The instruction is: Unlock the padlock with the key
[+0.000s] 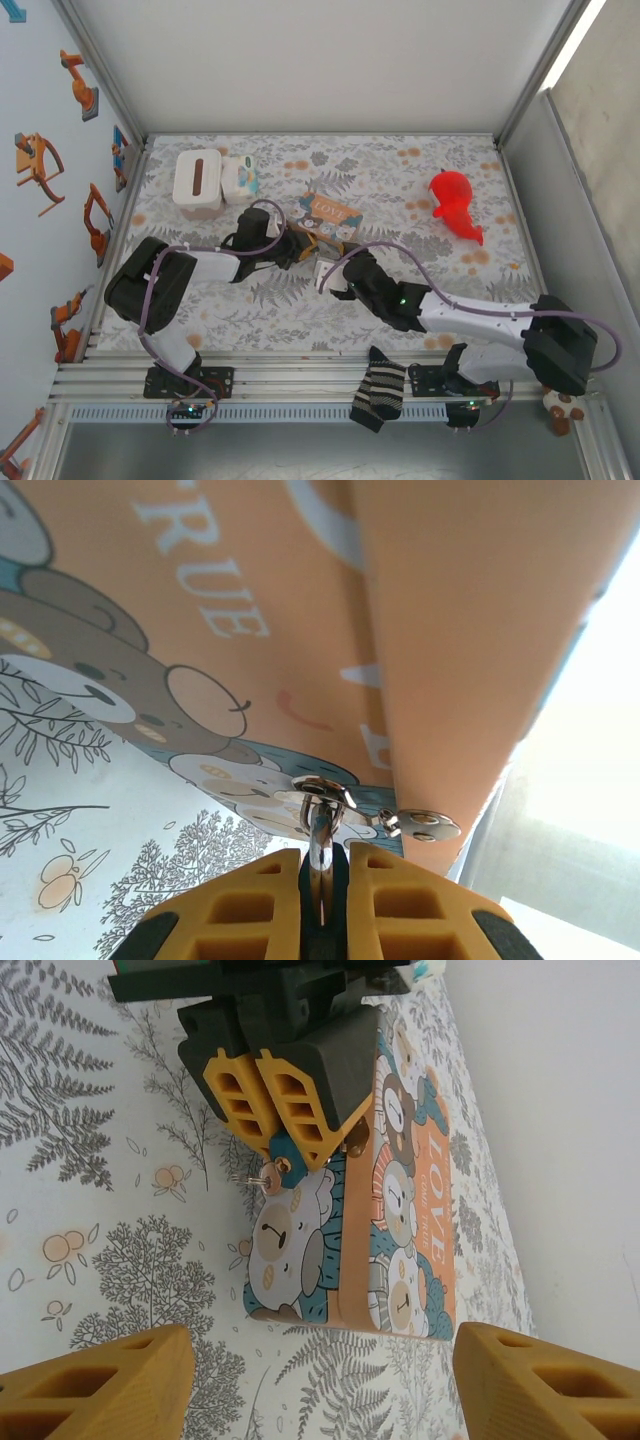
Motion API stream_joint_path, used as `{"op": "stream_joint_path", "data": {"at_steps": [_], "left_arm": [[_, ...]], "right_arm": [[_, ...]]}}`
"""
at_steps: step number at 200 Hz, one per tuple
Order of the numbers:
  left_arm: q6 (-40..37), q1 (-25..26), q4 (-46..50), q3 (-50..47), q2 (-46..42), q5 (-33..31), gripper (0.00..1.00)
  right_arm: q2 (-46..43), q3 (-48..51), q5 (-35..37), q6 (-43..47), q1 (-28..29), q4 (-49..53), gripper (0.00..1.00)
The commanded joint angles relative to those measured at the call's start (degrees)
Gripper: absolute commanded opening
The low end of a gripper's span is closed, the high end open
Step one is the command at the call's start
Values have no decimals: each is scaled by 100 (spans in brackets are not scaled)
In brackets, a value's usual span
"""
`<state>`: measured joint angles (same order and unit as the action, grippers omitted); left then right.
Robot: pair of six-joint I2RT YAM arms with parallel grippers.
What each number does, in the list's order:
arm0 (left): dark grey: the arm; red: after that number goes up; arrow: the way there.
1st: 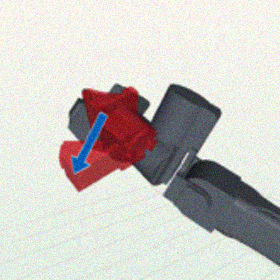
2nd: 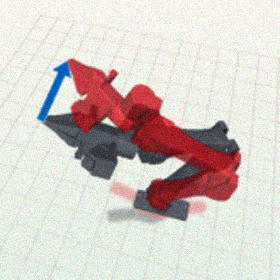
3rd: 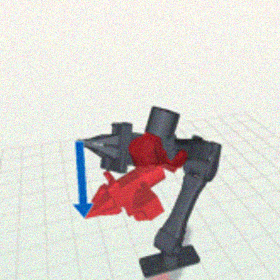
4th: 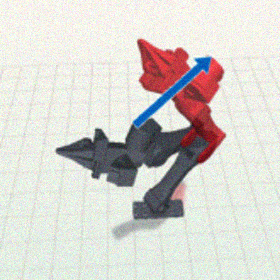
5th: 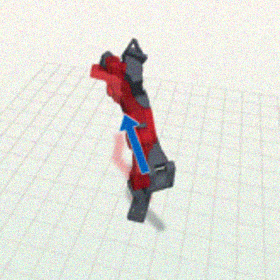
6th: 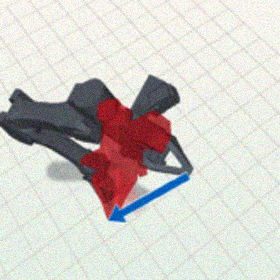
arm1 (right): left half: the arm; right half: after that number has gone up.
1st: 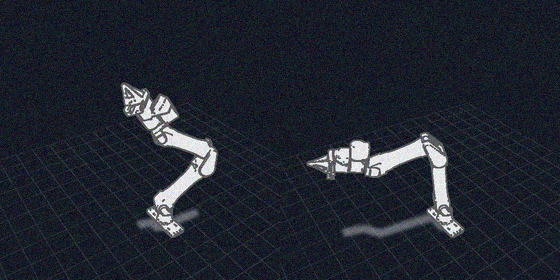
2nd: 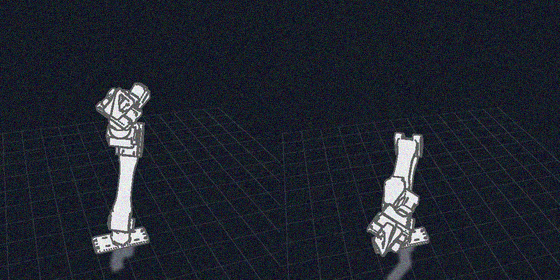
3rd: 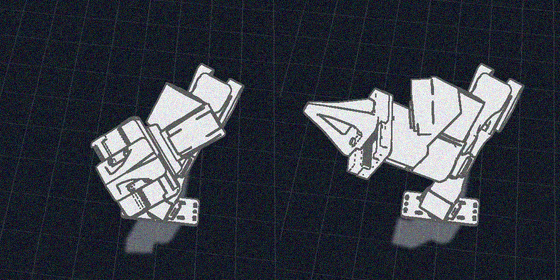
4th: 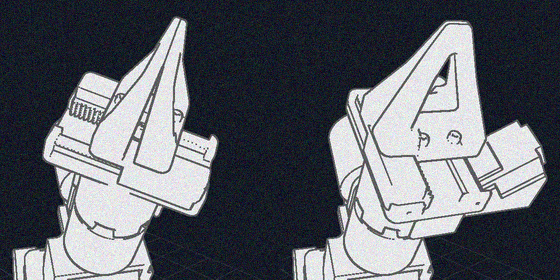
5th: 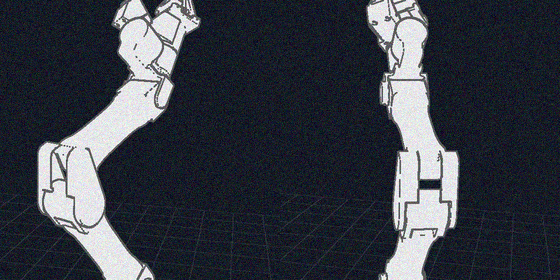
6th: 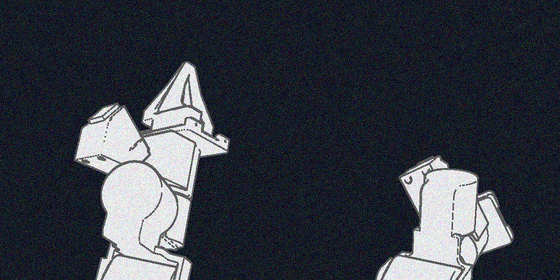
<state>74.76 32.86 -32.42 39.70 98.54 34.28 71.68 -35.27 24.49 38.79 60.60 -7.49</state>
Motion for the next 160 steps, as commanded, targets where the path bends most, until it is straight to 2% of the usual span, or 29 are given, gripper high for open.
{"op": "stream_joint_path", "data": {"at_steps": [1,19,37,99,160], "left_arm": [[-67,60,-56,208,-187,60,6],[-28,80,-54,223,-183,61,6],[-13,89,-25,248,-195,61,5],[-14,106,111,308,-262,61,5],[1,115,166,364,-239,70,5]], "right_arm": [[273,-226,210,472,45,-404,67],[523,-223,132,507,41,-659,65],[774,-201,61,507,42,-940,58],[1299,-94,-235,490,-124,-1577,55],[1545,-178,-617,463,-379,-1642,47]]}}
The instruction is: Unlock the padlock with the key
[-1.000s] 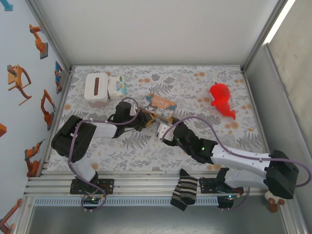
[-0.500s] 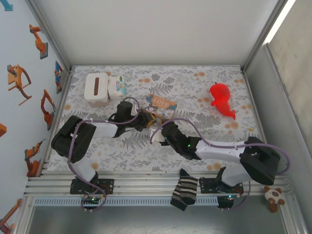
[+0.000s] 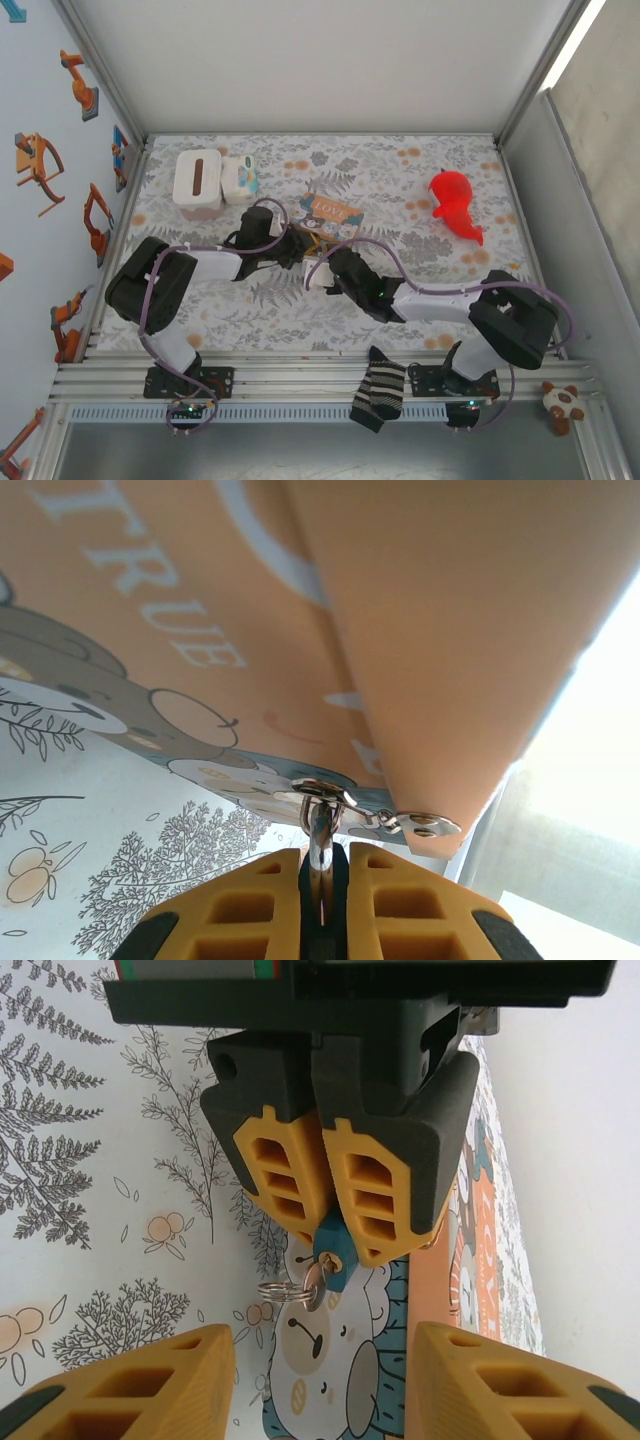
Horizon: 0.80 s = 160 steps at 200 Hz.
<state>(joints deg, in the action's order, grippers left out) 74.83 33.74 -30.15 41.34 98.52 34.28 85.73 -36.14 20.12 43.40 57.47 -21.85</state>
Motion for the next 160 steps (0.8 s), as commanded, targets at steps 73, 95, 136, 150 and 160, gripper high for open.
{"op": "stream_joint_path", "data": {"at_steps": [73,95,136,150,160], "left_arm": [[0,28,-14,213,-263,61,5],[-5,28,2,209,-276,59,5],[10,28,9,226,-272,70,5],[3,32,18,225,-281,61,5],[4,37,16,219,-289,54,5]], "right_arm": [[371,-137,-210,-95,-104,-432,36],[451,-148,-176,-102,-98,-474,32],[461,-131,-157,-209,-96,-587,27],[512,-146,-150,-214,-103,-627,27],[540,-166,-123,-213,-103,-637,26]]}}
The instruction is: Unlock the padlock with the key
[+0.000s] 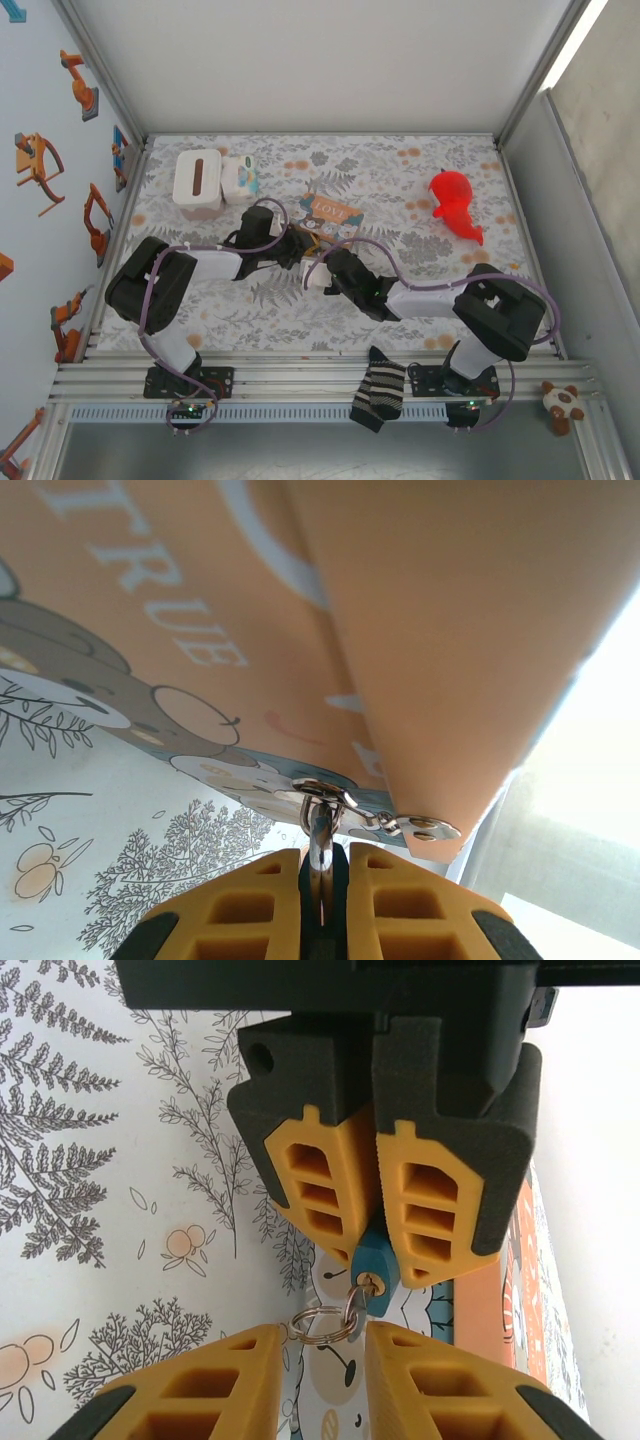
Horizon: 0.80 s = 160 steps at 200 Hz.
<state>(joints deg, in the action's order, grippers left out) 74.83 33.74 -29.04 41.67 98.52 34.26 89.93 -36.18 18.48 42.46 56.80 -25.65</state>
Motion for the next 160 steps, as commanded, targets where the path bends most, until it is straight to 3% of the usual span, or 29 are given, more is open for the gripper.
{"op": "stream_joint_path", "data": {"at_steps": [1,99,160], "left_arm": [[5,37,-94,185,-290,55,5],[10,54,-97,184,-263,63,5],[50,63,-146,188,-254,63,5]], "right_arm": [[125,-166,41,-121,-36,-256,26],[313,-261,253,-137,-31,-496,22],[472,-263,471,-266,-29,-736,4]]}}
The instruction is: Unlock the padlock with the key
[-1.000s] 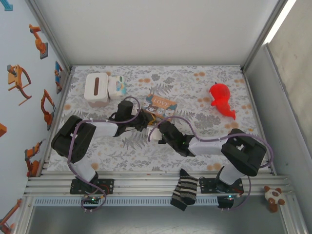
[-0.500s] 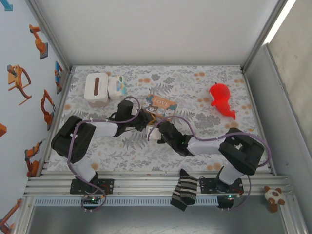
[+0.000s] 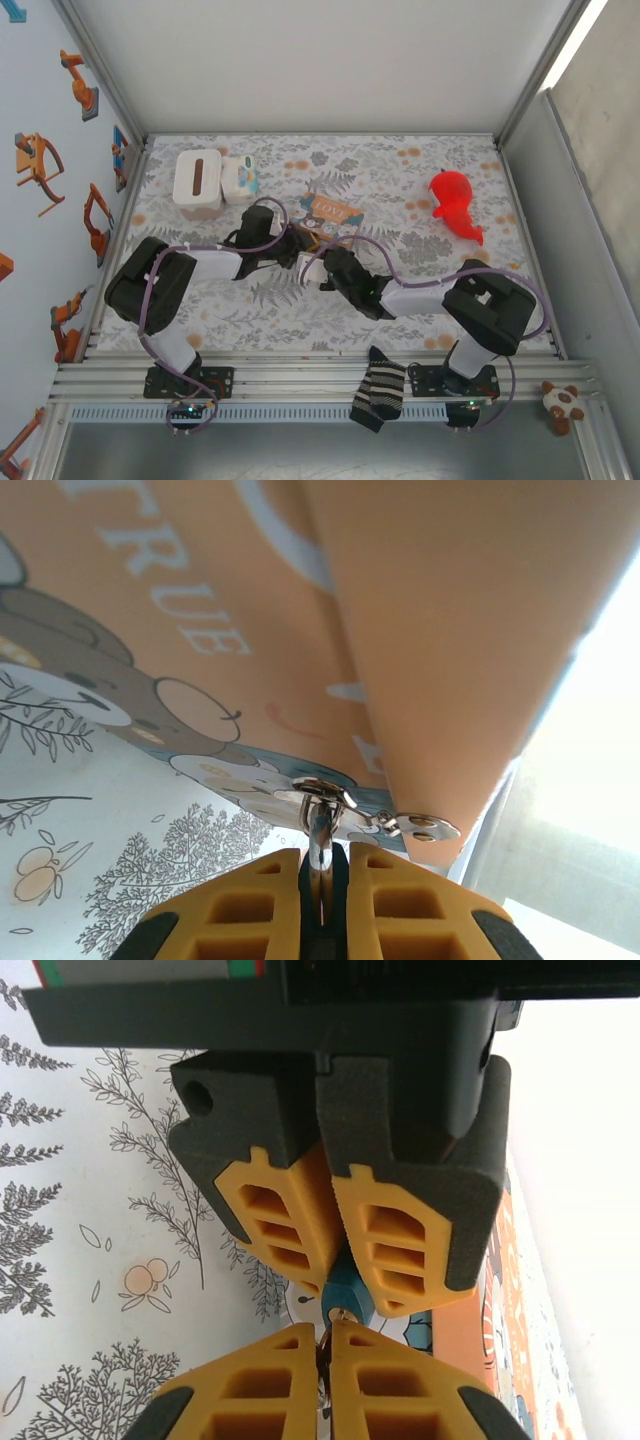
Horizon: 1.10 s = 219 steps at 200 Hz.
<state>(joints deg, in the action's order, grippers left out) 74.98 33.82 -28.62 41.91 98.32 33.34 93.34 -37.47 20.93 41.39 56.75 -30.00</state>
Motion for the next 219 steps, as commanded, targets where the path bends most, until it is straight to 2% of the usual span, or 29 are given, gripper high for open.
{"op": "stream_joint_path", "data": {"at_steps": [1,14,100,174,219], "left_arm": [[35,54,-187,162,-235,155,5],[43,59,-195,151,-235,154,5],[69,62,-218,152,-209,148,5],[88,80,-183,181,-149,94,5],[70,98,-183,225,-15,85,5]], "right_arm": [[130,-126,234,-171,-26,-315,4],[132,-111,339,-237,-30,-375,0],[28,102,862,-1563,3,-729,0],[-11,107,1283,-3836,32,-741,0],[97,60,1213,-4423,69,-779,0]]}}
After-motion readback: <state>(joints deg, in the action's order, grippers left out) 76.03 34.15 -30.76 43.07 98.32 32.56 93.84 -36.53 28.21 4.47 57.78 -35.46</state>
